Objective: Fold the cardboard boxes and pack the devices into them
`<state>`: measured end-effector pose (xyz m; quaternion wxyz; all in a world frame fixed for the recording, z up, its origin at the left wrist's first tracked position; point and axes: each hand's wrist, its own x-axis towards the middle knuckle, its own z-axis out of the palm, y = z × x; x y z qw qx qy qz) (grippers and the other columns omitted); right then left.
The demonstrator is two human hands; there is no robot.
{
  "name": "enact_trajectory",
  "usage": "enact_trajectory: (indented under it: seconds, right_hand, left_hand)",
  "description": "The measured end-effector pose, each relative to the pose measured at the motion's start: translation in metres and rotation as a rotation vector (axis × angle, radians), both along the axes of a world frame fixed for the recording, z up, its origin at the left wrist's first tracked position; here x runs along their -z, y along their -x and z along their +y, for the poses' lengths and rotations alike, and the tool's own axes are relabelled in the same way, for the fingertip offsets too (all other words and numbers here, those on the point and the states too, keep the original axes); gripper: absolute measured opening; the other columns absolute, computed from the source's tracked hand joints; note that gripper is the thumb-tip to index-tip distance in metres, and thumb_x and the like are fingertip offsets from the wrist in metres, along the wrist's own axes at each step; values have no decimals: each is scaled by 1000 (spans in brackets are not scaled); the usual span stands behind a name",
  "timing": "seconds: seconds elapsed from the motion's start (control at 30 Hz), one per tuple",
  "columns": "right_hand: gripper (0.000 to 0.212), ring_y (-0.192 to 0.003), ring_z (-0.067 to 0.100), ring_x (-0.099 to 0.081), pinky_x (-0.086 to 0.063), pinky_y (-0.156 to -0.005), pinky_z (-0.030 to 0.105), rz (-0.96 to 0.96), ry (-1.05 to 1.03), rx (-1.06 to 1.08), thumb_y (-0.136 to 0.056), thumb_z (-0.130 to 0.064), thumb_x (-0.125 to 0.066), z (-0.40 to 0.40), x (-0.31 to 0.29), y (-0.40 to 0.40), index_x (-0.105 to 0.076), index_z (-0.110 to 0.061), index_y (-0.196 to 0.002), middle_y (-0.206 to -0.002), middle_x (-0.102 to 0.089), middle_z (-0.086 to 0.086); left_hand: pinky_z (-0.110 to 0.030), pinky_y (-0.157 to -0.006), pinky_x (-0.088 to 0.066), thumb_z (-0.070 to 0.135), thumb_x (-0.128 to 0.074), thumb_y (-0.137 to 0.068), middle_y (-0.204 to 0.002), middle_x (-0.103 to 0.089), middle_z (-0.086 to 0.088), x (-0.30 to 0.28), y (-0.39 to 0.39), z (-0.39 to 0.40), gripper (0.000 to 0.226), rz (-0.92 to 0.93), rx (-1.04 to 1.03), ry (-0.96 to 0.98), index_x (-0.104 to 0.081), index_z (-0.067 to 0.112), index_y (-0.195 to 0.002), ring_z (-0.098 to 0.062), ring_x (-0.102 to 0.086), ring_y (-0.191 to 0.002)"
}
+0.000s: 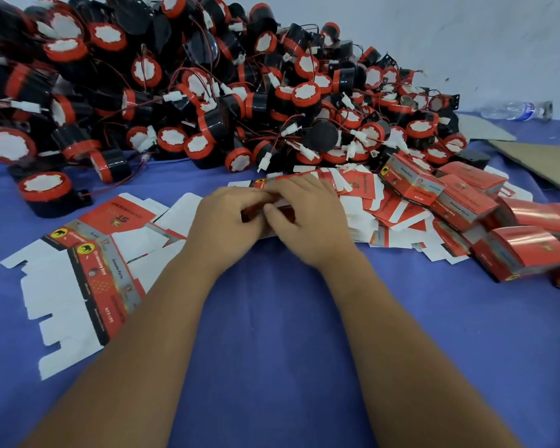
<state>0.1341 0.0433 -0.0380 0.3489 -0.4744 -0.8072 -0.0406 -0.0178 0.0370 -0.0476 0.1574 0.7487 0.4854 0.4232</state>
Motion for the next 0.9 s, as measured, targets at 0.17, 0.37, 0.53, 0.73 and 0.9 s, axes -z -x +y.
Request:
enact_trajectory:
  seconds: [0.17,0.37,0.53,0.73,0.9]
  right_hand:
    - [21,-95,26,-62,-43,-90,40,-41,-95,59,-91,-27,-62,4,4,0,-74,-11,-96,-97,-72,3]
    - [24,-78,32,-60,-42,-74,39,111,-115,162,-100,-21,-52,3,3,6,-69,-5,-95,-85,-69,10]
    - [25,-66,23,-50,-38,-56,36,322,-153,199,-103,-18,-42,-2,-1,12,-62,-4,-99,-80,-61,6]
    - [19,-65,8,-49,-42,-57,25,742,-88,35,-104,-17,-38,-8,-4,30,-54,-9,-97,-76,-51,-10]
    - [24,-79,10,-57,-51,-70,37,765,25,61,-104,-16,-41,-6,-2,29,-57,-16,-122,-93,-64,-10]
  left_hand:
    - [-26,-85,-35,36,-69,-89,-123,-59,-1,6,0,9,43,16,-324,144,-56,20,-127,-19,-51,-113]
    - [-18,-85,-48,19,-66,-90,-114,-59,21,0,4,8,37,-413,-198,217,-58,32,-124,1,-57,-104]
    - [-29,-101,-45,18,-66,-93,-132,-55,11,-4,7,14,43,-662,-283,137,-53,24,-133,-7,-51,-120]
    - [-34,-106,-45,46,-66,-87,-132,-64,6,-5,13,19,58,-1086,-106,328,-52,22,-138,-13,-58,-124]
    - [-32,-90,-56,20,-58,-101,-112,-73,8,-8,16,14,24,-1115,-35,125,-59,23,-124,-14,-68,-111]
